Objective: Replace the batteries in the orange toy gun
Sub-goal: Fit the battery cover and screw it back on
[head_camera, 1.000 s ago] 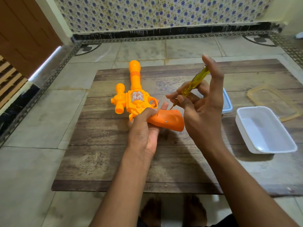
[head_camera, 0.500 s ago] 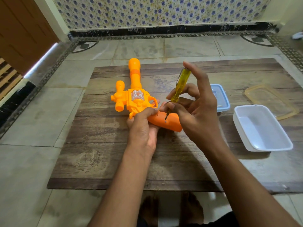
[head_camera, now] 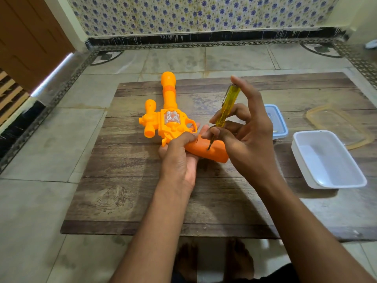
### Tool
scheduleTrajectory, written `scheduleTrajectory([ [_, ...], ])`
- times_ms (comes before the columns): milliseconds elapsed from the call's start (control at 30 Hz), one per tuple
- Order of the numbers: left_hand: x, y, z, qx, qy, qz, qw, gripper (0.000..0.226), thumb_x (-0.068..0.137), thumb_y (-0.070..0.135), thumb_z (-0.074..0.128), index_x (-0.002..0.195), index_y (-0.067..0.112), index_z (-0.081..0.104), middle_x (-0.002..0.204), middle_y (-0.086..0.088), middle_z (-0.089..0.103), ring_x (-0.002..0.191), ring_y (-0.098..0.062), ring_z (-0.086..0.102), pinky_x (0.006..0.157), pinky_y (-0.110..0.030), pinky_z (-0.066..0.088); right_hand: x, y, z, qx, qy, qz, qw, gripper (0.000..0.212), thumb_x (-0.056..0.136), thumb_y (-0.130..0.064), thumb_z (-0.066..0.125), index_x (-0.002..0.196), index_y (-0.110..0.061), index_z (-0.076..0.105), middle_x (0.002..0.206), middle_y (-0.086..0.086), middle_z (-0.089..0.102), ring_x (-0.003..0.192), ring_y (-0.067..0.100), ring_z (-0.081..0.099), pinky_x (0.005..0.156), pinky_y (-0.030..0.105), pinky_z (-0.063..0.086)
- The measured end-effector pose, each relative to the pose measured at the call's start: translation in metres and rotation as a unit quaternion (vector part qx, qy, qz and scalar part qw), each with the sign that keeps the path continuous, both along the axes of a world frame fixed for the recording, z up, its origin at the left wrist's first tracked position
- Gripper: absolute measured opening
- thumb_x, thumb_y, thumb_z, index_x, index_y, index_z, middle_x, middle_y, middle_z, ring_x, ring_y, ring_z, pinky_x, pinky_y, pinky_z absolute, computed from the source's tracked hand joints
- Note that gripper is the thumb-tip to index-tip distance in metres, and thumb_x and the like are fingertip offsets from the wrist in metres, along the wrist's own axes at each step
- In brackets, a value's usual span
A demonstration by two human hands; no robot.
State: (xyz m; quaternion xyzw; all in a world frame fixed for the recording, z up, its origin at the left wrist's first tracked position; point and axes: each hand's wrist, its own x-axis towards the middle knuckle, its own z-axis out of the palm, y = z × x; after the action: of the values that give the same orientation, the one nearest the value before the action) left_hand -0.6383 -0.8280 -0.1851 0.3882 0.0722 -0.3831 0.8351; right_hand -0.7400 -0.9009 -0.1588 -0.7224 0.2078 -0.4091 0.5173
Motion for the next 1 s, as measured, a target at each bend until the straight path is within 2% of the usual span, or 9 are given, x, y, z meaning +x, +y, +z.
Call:
scheduleTrajectory([
  [133,-0.0011,-0.0004,0.0019,0.002,0.001,0.004,1.000,0.054,0.082,-0.021,0.052,0.135,-0.010,0.052,0.110,-0.030,0.073,0.082,-0.035,0.078,0.080,-0.062,0.058,0.0010,0.0002,-0.0013,0.004,0.007,0.000,1.000,0.089,0.084,0.019,0.063,0.158,-0.021,0.032,0.096,0.022,0.064,0.078,0.036,0.073,0.070,0.058,0.061],
  [233,-0.0026,-0.0007,0.0044,0.000,0.000,0.009,1.000,0.052,0.083,-0.022,0.049,0.134,-0.011,0.052,0.105,-0.027,0.072,0.075,-0.032,0.078,0.075,-0.058,0.061,0.0007,-0.0003,-0.0026,0.001,0.006,-0.003,1.000,0.087,0.085,0.016,0.065,0.157,-0.021,0.033,0.095,0.021,0.064,0.075,0.036,0.073,0.068,0.058,0.060],
  [300,-0.0026,-0.0002,0.0042,0.001,0.000,0.007,1.000,0.052,0.083,-0.022,0.049,0.134,-0.010,0.052,0.110,-0.028,0.071,0.075,-0.031,0.078,0.071,-0.054,0.062,0.0007,-0.0008,-0.0030,-0.010,0.006,-0.007,1.000,0.086,0.084,0.015,0.066,0.156,-0.020,0.033,0.095,0.020,0.064,0.080,0.033,0.073,0.069,0.054,0.062],
  [367,-0.0006,0.0000,0.0017,0.000,-0.001,0.005,1.000,0.055,0.082,-0.021,0.051,0.136,-0.008,0.052,0.118,-0.030,0.069,0.082,-0.035,0.078,0.077,-0.058,0.061,0.0007,-0.0014,-0.0026,-0.017,0.005,-0.006,1.000,0.085,0.084,0.016,0.065,0.155,-0.018,0.034,0.097,0.021,0.063,0.084,0.033,0.074,0.071,0.051,0.063],
  [467,0.0005,-0.0004,0.0014,0.004,0.001,0.006,1.000,0.058,0.083,-0.020,0.053,0.138,-0.004,0.052,0.124,-0.031,0.067,0.087,-0.038,0.077,0.079,-0.060,0.059,-0.0004,-0.0024,-0.0009,-0.015,0.002,0.000,1.000,0.083,0.084,0.019,0.064,0.153,-0.017,0.035,0.099,0.023,0.062,0.078,0.030,0.075,0.073,0.047,0.064],
  [633,-0.0022,0.0003,0.0056,0.005,0.006,0.006,1.000,0.053,0.085,-0.020,0.052,0.135,-0.004,0.053,0.123,-0.029,0.068,0.076,-0.030,0.078,0.064,-0.051,0.063,-0.0017,-0.0017,0.0006,-0.012,-0.009,-0.002,1.000,0.083,0.084,0.019,0.065,0.153,-0.016,0.035,0.100,0.022,0.064,0.074,0.025,0.075,0.074,0.045,0.065],
  [800,-0.0016,0.0003,0.0054,0.008,0.005,0.003,1.000,0.054,0.085,-0.018,0.052,0.137,-0.005,0.051,0.124,-0.029,0.067,0.078,-0.030,0.078,0.060,-0.048,0.063,-0.0017,-0.0022,0.0013,-0.008,-0.014,-0.005,1.000,0.083,0.085,0.023,0.063,0.154,-0.015,0.034,0.101,0.021,0.064,0.073,0.023,0.077,0.074,0.043,0.065],
  [900,-0.0013,-0.0003,0.0041,0.007,0.004,0.006,1.000,0.054,0.085,-0.019,0.052,0.137,-0.004,0.052,0.124,-0.029,0.067,0.080,-0.032,0.078,0.067,-0.052,0.063,-0.0018,-0.0029,0.0001,-0.020,-0.014,0.002,1.000,0.083,0.084,0.021,0.065,0.153,-0.014,0.035,0.100,0.019,0.064,0.077,0.023,0.076,0.075,0.044,0.065],
  [1000,-0.0010,-0.0013,0.0032,0.005,0.003,0.018,1.000,0.058,0.084,-0.021,0.052,0.138,-0.001,0.052,0.125,-0.029,0.067,0.082,-0.034,0.078,0.076,-0.058,0.060,-0.0021,-0.0035,0.0014,-0.045,-0.017,0.006,0.999,0.082,0.079,0.021,0.072,0.148,-0.009,0.038,0.103,0.014,0.066,0.090,0.021,0.076,0.080,0.040,0.064],
])
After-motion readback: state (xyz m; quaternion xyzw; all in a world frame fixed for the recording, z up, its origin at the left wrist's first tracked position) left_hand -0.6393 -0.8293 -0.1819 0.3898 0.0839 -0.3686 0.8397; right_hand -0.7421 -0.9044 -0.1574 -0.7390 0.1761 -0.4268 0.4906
